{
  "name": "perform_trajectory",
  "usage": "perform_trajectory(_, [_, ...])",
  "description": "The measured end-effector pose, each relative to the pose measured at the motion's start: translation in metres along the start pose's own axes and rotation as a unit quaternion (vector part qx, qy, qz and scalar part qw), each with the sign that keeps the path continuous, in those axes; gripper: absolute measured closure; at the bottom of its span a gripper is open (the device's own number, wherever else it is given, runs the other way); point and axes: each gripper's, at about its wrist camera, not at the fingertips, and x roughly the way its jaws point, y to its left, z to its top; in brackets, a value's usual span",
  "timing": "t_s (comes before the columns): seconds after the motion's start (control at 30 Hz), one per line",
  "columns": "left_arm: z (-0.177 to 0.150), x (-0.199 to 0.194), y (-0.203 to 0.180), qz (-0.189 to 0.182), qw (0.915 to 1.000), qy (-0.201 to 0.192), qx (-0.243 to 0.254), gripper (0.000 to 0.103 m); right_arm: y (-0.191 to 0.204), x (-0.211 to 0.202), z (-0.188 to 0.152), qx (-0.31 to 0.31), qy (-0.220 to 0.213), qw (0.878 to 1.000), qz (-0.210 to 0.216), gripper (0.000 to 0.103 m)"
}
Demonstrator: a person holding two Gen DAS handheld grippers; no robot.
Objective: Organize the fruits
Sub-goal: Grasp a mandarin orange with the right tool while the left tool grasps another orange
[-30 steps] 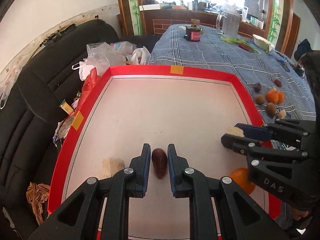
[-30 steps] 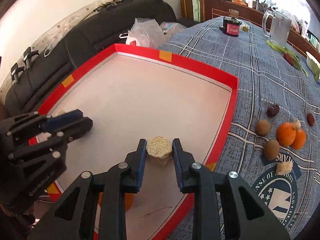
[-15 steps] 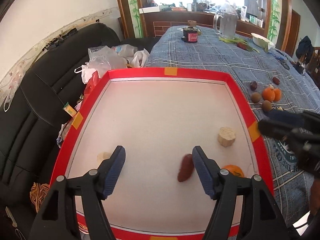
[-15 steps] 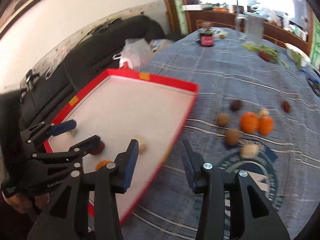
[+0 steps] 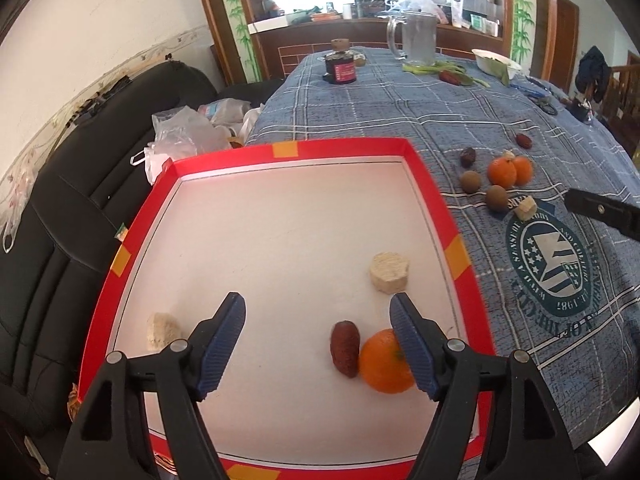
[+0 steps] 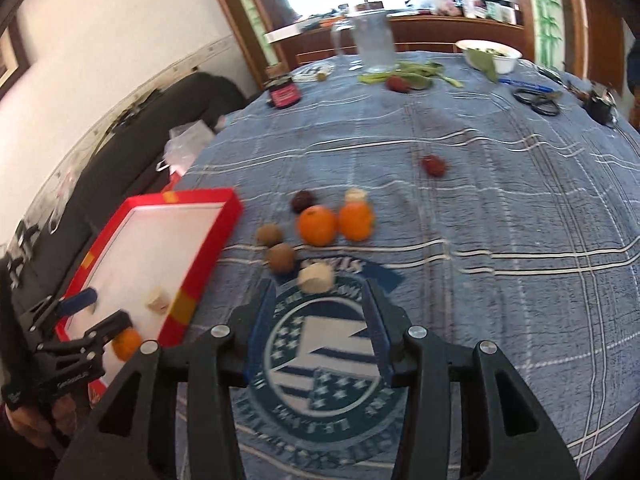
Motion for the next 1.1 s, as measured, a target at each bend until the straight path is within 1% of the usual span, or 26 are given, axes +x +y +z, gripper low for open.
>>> perform_trajectory(0.07, [0.003, -0.002, -0.004, -0.001, 1.0000, -0.004, 0.006, 0.028, -0.008, 0.005, 0.004, 0.016, 0.001, 1.000, -0.007, 0.056])
perform_trajectory(0.17, [0.006, -0.006, -0.008, -0.001, 0.9999, -0.009, 0.011, 0.028, -0.022, 0.017, 0.015, 0.046, 0.006, 0.999, -0.004, 0.056])
perform_trajectory(0.27, [0.010, -0.007, -0.013, 0.001, 0.9998, -0.012, 0.017, 0.028, -0.027, 0.029, 0.029, 0.059, 0.005, 0.998, -0.005, 0.056])
perform_trajectory(0.33, [0.013, -0.008, -0.016, 0.002, 0.9997, -0.015, 0.021, 0.028, -0.028, 0.038, 0.037, 0.067, 0.009, 0.998, 0.002, 0.056])
perform_trajectory(0.43, [0.018, -0.011, -0.020, 0.002, 0.9995, -0.018, 0.026, 0.028, -0.033, 0.055, 0.047, 0.091, 0.026, 0.995, 0.027, 0.056])
perform_trajectory(0.5, [0.020, -0.012, -0.024, 0.001, 0.9993, -0.020, 0.030, 0.028, -0.040, 0.067, 0.050, 0.115, 0.039, 0.992, 0.043, 0.062])
perform_trajectory(0.57, [0.024, -0.012, -0.028, 0.001, 0.9991, -0.021, 0.037, 0.028, -0.047, 0.078, 0.049, 0.136, 0.053, 0.987, 0.062, 0.062])
perform_trajectory(0.6, [0.026, -0.012, -0.030, 0.001, 0.9990, -0.021, 0.040, 0.028, -0.051, 0.080, 0.049, 0.146, 0.051, 0.985, 0.079, 0.063])
perform_trajectory(0.67, [0.030, -0.012, -0.035, -0.001, 0.9987, -0.021, 0.046, 0.028, -0.054, 0.081, 0.048, 0.151, 0.054, 0.983, 0.094, 0.064])
perform_trajectory(0.7, [0.033, -0.011, -0.038, -0.002, 0.9985, -0.021, 0.049, 0.028, -0.057, 0.083, 0.048, 0.153, 0.055, 0.981, 0.106, 0.065])
perform_trajectory(0.73, [0.036, -0.010, -0.043, -0.004, 0.9983, -0.021, 0.054, 0.028, -0.060, 0.084, 0.048, 0.157, 0.056, 0.980, 0.112, 0.071])
perform_trajectory(0.77, [0.040, -0.010, -0.048, -0.006, 0.9980, -0.022, 0.060, 0.028, -0.064, 0.087, 0.047, 0.166, 0.061, 0.976, 0.123, 0.071])
perform_trajectory(0.83, [0.046, -0.009, -0.057, -0.011, 0.9974, -0.022, 0.068, 0.028, -0.078, 0.091, 0.045, 0.199, 0.066, 0.964, 0.164, 0.072])
perform_trajectory(0.87, [0.048, -0.008, -0.061, -0.014, 0.9971, -0.022, 0.071, 0.028, -0.084, 0.093, 0.043, 0.211, 0.071, 0.959, 0.177, 0.072])
perform_trajectory(0.93, [0.054, -0.004, -0.072, -0.017, 0.9964, -0.019, 0.081, 0.028, -0.089, 0.094, 0.044, 0.221, 0.078, 0.954, 0.188, 0.072])
perform_trajectory(1.0, [0.059, 0.001, -0.080, -0.013, 0.9959, -0.015, 0.088, 0.028, -0.091, 0.090, 0.046, 0.215, 0.078, 0.958, 0.175, 0.073])
perform_trajectory(1.1, [0.067, 0.008, -0.092, -0.009, 0.9950, -0.009, 0.099, 0.028, -0.098, 0.081, 0.051, 0.200, 0.074, 0.967, 0.137, 0.073])
